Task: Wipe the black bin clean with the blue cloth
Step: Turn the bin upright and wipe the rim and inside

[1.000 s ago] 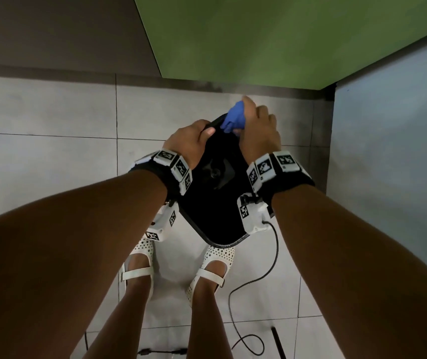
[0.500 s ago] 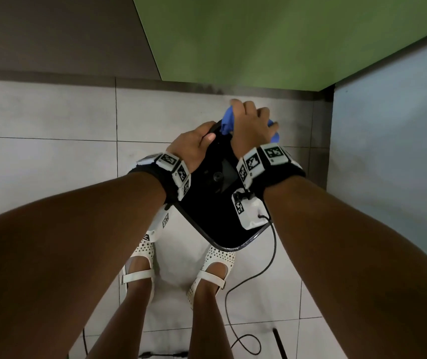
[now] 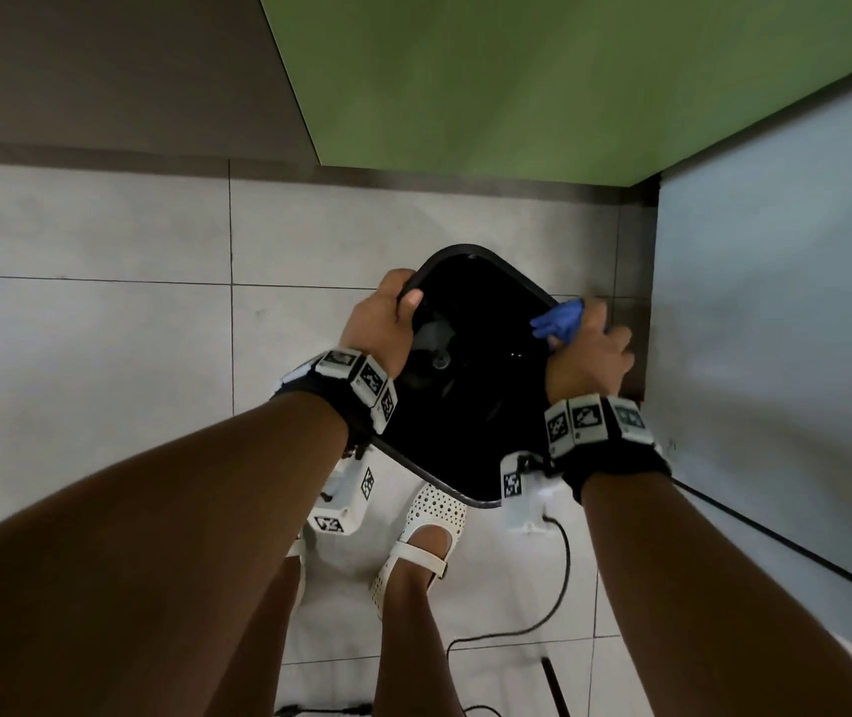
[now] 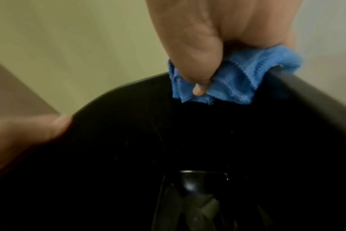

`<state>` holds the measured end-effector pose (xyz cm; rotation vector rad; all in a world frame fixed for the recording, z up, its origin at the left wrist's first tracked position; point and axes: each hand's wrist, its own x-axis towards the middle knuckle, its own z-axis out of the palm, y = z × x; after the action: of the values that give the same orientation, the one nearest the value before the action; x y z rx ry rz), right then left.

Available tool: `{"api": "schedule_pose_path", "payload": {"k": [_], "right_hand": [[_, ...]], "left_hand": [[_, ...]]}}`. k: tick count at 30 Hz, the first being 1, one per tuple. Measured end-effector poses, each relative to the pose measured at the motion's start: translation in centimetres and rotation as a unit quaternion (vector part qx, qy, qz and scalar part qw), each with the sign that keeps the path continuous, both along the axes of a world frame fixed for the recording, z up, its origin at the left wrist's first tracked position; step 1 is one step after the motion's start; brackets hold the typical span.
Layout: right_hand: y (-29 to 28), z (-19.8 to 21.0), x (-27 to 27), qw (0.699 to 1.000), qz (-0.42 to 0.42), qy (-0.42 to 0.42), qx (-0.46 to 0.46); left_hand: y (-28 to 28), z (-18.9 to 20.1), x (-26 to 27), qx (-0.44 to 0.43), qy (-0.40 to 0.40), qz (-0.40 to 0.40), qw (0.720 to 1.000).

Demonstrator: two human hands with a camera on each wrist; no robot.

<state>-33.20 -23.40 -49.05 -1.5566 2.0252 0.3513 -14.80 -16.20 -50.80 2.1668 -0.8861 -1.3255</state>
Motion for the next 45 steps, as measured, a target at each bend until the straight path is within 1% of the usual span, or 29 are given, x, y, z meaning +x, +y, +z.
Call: {"api": "schedule_pose_path", "payload": {"k": [1,3,4,5,6,7,9,11,12,16,18,20,22,25,30,31,33,36,38,40,42,44,45], "right_hand": [[-0.8,-0.1,0.2,0.999,0.035,-0.009,-0.011],[-2.6,-0.5,1.0,0.989,0.137,-0.038,-0.041],[-3.4,-0.8,1.6,0.98,0.186,-0.052,-0.051],[-4.1,-0.9,2.3,0.97,0.229,-0.061,-0.055],[-4.6,-1.0,3.1,0.96,0.266,-0.066,-0.054],[-4.9,-1.0,4.1,0.95,0.301,-0.068,-0.053],[-5.3,-0.8,6.1,0.928,0.363,-0.073,-0.052],[-5.2,-0.7,7.6,0.904,0.417,-0.064,-0.063],[-5.2,-0.8,8.1,0.898,0.43,-0.059,-0.068],[-5.0,-0.6,8.2,0.899,0.43,-0.052,-0.057],[-5.5,0.0,8.1,0.898,0.432,-0.082,-0.021],[-6.1,0.2,8.0,0.898,0.422,-0.119,0.025],[-6.6,-0.1,7.8,0.901,0.404,-0.15,0.038],[-6.1,-0.8,7.5,0.897,0.411,-0.161,-0.019],[-4.5,-1.9,7.4,0.89,0.428,-0.093,-0.13],[-4.3,-1.9,7.3,0.892,0.419,-0.086,-0.146],[-4.1,-1.9,6.6,0.914,0.373,-0.073,-0.142],[-3.5,-1.9,4.5,0.954,0.265,-0.073,-0.118],[-2.3,-1.8,3.5,0.971,0.203,-0.067,-0.105],[-1.1,-1.8,3.0,0.98,0.156,-0.066,-0.109],[-0.8,-1.9,3.3,0.981,0.131,-0.061,-0.13],[-1.5,-2.0,3.9,0.98,0.129,-0.056,-0.143],[-2.0,-2.0,4.3,0.978,0.142,-0.054,-0.14]], "left_hand": [[0.5,0.0,-0.1,0.003,0.006,0.021,1.0],[1.4,0.1,0.1,0.004,-0.001,0.065,0.998],[1.4,0.3,0.4,-0.002,-0.021,0.073,0.997],[0.9,0.4,0.7,-0.007,-0.051,0.061,0.997],[0.0,0.6,1.1,-0.011,-0.088,0.031,0.996],[-1.0,0.8,1.4,-0.012,-0.127,-0.019,0.992],[-3.3,0.9,2.0,-0.001,-0.19,-0.14,0.972],[-5.1,0.7,2.5,0.017,-0.194,-0.229,0.954],[-5.5,0.5,2.8,0.026,-0.18,-0.249,0.951],[-4.6,-0.1,3.4,0.076,-0.109,-0.273,0.953],[-4.0,-0.3,3.5,0.064,-0.078,-0.244,0.964],[-3.7,-0.2,3.4,0.052,-0.039,-0.197,0.978],[-3.7,0.0,3.3,0.048,-0.025,-0.178,0.983],[-3.5,-0.1,3.5,0.035,-0.021,-0.18,0.983],[-3.4,-0.3,3.5,0.022,-0.01,-0.178,0.984],[-3.3,-0.3,3.5,0.024,-0.008,-0.17,0.985],[-3.2,-0.3,3.4,0.029,-0.015,-0.156,0.987],[-3.2,-0.3,3.3,0.031,-0.022,-0.142,0.989],[-3.1,-0.2,3.3,0.032,-0.023,-0.14,0.989],[-3.0,-0.3,3.2,0.032,-0.02,-0.139,0.99],[-3.0,-0.5,3.3,0.023,-0.022,-0.146,0.989],[-3.0,-0.7,3.5,0.012,-0.02,-0.157,0.987],[-3.0,-0.7,3.5,0.008,-0.014,-0.162,0.987]]}}
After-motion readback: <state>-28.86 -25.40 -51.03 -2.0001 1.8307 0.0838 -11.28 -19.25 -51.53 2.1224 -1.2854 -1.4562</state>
